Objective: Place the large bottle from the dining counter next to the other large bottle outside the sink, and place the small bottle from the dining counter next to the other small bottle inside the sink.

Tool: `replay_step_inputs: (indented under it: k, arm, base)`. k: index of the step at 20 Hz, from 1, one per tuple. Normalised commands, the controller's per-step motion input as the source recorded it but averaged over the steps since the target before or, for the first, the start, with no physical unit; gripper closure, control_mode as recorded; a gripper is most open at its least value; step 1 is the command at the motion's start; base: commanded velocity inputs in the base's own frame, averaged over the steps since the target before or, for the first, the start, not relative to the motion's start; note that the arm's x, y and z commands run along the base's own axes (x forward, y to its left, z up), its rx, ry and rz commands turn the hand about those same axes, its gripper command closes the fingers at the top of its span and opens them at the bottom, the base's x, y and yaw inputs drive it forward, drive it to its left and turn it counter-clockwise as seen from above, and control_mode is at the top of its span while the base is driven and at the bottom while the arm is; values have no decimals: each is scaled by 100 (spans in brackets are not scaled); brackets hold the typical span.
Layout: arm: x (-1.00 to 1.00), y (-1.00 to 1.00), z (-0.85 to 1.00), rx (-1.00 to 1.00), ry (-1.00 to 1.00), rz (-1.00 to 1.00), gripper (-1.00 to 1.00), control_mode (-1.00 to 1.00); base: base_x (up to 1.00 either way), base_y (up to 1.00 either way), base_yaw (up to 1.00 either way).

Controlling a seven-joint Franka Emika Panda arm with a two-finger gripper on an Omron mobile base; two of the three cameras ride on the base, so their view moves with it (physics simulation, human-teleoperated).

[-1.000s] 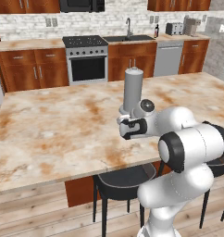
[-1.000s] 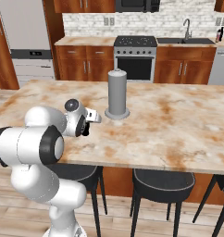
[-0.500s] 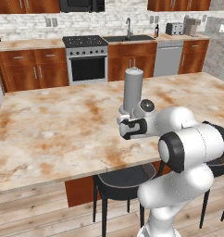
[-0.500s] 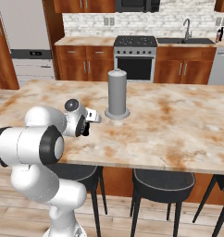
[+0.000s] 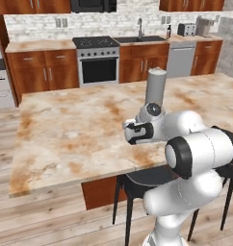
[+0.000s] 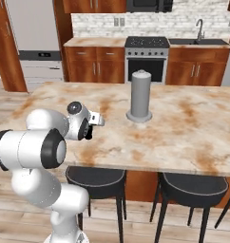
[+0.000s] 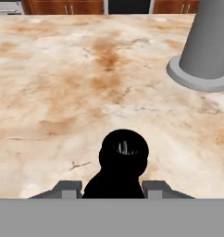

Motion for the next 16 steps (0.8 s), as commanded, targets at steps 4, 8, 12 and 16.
replay_step_inputs:
  k: [4, 8, 12, 16]
  arm:
    - [0, 0, 0, 0, 0, 0, 100, 100]
    - [0, 0, 0, 0, 0, 0, 100, 100]
    - [0, 0, 0, 0, 0, 0, 100, 100]
    - [0, 0, 0, 0, 0, 0, 100, 100]
  base:
    - [-37, 89, 0]
    - [-27, 99, 0]
    - [-17, 100, 0]
    - [0, 100, 0]
